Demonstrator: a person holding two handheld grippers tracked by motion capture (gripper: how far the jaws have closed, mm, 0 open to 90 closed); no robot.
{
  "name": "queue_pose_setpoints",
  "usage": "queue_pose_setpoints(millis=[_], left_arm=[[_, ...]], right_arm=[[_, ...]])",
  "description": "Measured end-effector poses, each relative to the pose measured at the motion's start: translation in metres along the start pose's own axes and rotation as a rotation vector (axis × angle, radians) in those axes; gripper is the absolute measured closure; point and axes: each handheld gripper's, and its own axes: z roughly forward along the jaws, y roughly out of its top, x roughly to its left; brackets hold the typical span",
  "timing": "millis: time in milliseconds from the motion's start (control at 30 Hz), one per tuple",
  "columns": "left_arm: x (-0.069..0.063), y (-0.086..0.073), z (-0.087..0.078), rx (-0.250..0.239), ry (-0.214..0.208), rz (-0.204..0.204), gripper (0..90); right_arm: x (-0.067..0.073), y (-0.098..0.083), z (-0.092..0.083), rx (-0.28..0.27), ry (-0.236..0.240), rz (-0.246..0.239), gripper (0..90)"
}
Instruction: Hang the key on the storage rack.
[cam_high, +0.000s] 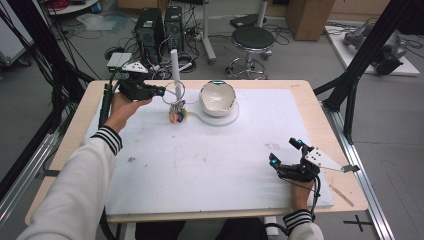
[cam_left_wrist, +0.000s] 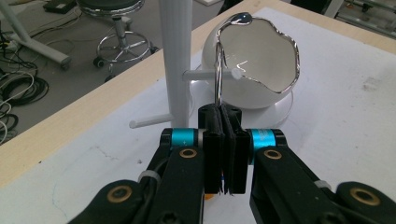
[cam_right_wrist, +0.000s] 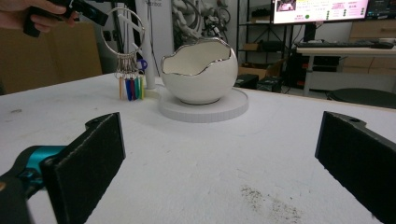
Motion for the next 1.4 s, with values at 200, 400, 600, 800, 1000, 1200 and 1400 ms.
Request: queue_pose_setpoints(millis=[200,400,600,800,1000,1200,1400], left_arm=[[0.002,-0.002,0.005,0.014,0.007,-0.003,87.5],[0.003,-0.004,0.01,0.026,0.012,-0.014,87.5],[0.003,-0.005,0.014,0.039,0.023,-0.01,87.4],[0.004,-0.006,0.017,0.039,0.028,-0.021,87.3],[0.003,-0.009,0.017,0.029,0.065,0.006,86.9],[-0.001,-0.012,0.012,-0.004,0.14,0.067,76.1],[-0.005,-0.013,-0.003,-0.05,0.118,0.021,46.4]], right_arm=[[0.0,0.0,0.0,0.0,0.0,0.0,1.0],[0.0,0.0,0.0,-0.001,0.0,0.0,1.0],[0.0,0.0,0.0,0.0,0.0,0.001,1.0],[0.0,0.0,0.0,0.0,0.0,0.0,1.0],[0.0,0.0,0.0,0.0,0.0,-0.001,1.0],[0.001,0.0,0.0,0.001,0.001,-0.001,1.0],[0.0,0.0,0.0,0.002,-0.002,-0.004,1.0]])
